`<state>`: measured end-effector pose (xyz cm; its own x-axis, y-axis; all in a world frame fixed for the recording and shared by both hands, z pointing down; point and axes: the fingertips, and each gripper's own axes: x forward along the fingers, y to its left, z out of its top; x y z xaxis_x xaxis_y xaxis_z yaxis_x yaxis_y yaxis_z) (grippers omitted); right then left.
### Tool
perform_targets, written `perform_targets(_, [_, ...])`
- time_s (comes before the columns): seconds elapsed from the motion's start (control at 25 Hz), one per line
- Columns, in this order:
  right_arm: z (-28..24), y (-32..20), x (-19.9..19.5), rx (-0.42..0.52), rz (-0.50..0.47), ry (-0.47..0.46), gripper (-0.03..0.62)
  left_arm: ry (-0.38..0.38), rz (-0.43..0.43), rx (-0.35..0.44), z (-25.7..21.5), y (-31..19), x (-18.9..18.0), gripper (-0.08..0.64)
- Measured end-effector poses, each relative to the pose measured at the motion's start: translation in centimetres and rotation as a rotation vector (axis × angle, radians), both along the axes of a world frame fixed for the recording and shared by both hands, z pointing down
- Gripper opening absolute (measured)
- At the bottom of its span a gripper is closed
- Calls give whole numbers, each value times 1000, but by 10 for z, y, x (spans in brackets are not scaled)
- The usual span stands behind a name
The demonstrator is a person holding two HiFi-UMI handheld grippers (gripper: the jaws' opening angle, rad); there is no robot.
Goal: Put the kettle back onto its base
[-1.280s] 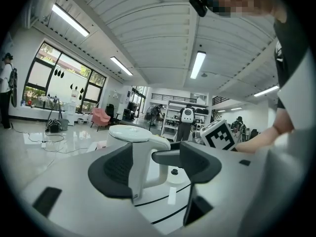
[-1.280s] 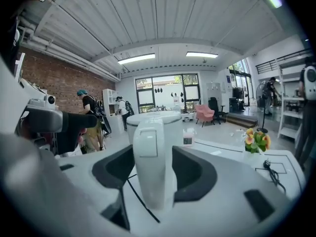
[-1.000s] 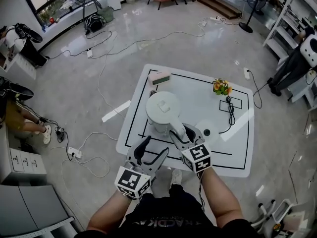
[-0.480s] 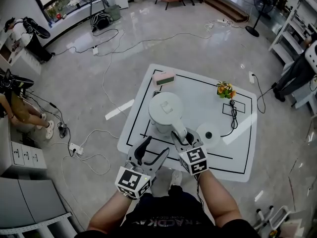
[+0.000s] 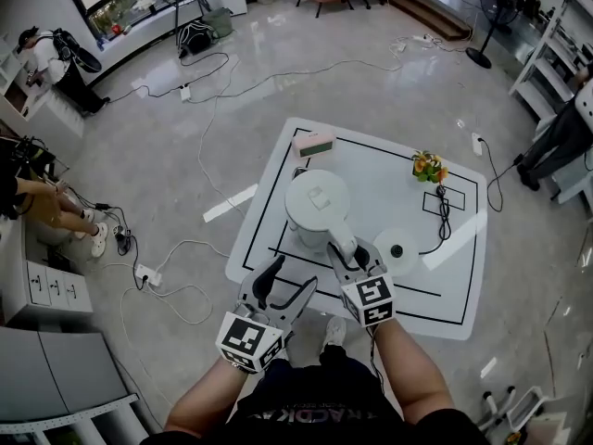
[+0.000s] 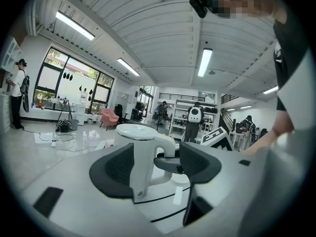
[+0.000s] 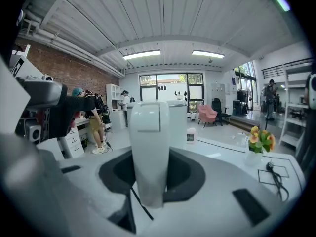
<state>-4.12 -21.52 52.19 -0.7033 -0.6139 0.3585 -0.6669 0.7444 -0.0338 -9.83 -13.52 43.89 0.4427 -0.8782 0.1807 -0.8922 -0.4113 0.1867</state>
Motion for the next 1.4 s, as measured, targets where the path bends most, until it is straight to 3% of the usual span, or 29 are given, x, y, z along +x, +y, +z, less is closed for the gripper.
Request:
perform_targets(0.6, [-39, -1, 15, 74, 49, -130, 109, 0, 33, 3, -4, 2, 3, 288])
perform_targets(1.0, [-52, 0, 28, 105, 89, -144, 109, 5, 66, 8, -4, 4, 8, 288])
perform_targets(1.4, [-82, -8, 81, 177, 212, -163, 109, 26, 145, 9, -3, 3, 33, 287])
